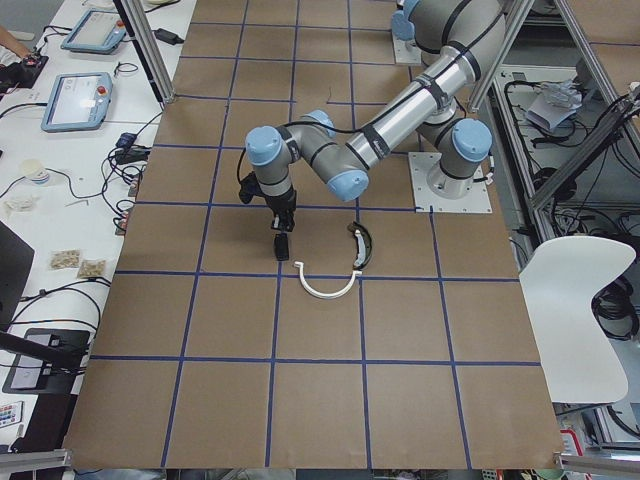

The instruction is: Place bearing gear from tray to pile

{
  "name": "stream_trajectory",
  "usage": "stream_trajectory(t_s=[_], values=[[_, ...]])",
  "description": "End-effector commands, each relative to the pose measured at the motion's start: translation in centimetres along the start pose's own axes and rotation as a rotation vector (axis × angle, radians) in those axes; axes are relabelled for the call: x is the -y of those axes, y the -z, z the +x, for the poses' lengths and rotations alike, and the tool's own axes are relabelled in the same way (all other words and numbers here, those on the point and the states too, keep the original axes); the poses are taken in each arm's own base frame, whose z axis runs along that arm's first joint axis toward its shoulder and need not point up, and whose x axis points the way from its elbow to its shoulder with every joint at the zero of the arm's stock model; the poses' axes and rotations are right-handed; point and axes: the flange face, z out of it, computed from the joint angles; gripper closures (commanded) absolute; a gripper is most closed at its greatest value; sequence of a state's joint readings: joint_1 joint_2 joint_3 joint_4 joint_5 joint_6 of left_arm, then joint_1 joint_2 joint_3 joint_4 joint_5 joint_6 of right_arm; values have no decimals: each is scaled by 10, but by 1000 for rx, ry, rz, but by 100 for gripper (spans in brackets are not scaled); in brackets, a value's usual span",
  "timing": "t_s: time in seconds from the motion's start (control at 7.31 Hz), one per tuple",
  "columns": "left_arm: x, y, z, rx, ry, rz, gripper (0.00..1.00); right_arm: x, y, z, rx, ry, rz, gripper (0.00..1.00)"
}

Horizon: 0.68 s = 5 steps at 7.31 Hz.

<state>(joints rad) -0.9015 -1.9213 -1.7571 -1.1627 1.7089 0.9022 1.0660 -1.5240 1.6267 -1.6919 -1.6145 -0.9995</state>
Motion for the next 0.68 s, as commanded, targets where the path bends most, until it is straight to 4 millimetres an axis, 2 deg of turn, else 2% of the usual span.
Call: stream_trajectory(t_s=[0.0, 0.14, 0.27, 0.41, 0.55], values=[[-6, -15, -2, -20, 7, -15, 100, 68, 26, -129, -5, -149, 10, 100], [-7, -17, -2, -23, 3, -19, 93, 98, 23, -188, 4, -248, 11, 100], [-7, -17, -2, -21, 8, -21, 90, 133, 4, -249, 22, -373, -7, 100], [-7, -18, -3, -23, 7, -23, 80, 170, -9, -305, 14, -426, 48, 100], [-7, -18, -2, -24, 7, -28, 26, 197, -35, -352, 20, -486, 72, 100]])
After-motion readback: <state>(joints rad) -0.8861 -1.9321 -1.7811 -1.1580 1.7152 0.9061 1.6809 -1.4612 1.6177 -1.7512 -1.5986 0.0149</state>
